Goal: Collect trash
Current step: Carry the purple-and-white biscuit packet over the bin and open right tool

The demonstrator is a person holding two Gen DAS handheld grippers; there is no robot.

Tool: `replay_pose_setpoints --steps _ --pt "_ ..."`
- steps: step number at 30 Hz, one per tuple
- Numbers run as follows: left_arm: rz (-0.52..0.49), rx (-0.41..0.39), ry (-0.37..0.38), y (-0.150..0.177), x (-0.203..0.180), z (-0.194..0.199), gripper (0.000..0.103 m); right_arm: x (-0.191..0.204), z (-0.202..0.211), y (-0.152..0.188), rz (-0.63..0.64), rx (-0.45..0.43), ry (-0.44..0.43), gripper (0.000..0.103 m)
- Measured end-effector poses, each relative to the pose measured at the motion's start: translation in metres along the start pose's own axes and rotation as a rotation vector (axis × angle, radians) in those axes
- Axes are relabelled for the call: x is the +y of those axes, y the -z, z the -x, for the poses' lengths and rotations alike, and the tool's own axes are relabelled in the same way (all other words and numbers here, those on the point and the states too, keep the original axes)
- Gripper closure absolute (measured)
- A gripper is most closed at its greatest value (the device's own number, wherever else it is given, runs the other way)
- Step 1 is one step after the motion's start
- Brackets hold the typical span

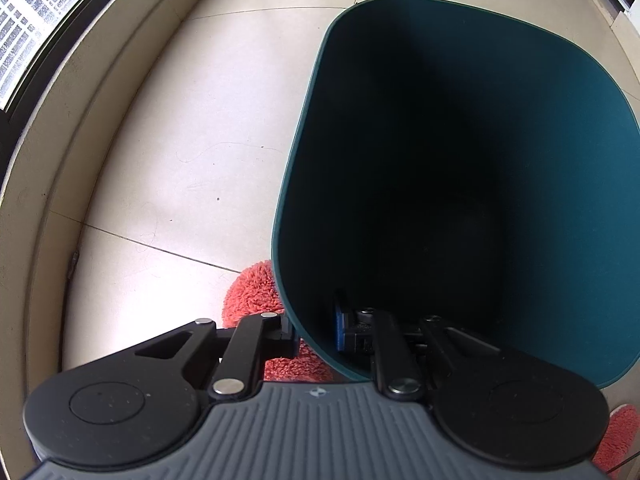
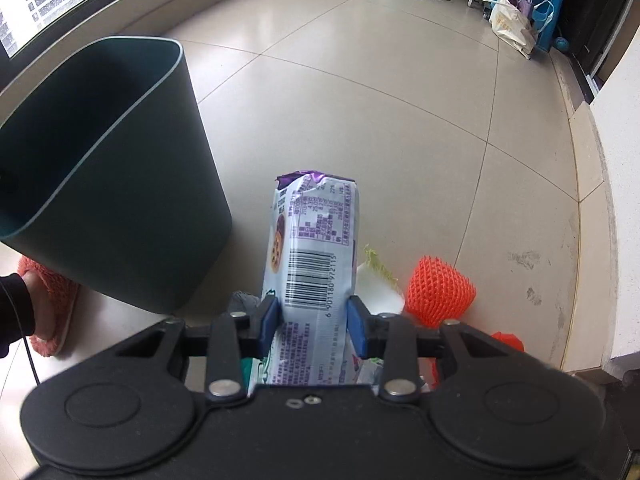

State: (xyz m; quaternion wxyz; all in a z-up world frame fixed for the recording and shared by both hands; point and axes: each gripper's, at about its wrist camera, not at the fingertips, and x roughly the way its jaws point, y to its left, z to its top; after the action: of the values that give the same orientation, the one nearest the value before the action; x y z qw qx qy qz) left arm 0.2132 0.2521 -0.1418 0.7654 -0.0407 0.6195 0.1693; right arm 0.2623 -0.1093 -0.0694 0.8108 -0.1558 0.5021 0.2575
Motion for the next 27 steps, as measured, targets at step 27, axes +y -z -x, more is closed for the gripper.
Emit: replay_pose_setpoints --steps 27 --pt "0.033 -0.003 0.089 0.004 0.025 0.005 0.088 0.165 -0.082 -0.130 0.115 0.055 -0.043 0.068"
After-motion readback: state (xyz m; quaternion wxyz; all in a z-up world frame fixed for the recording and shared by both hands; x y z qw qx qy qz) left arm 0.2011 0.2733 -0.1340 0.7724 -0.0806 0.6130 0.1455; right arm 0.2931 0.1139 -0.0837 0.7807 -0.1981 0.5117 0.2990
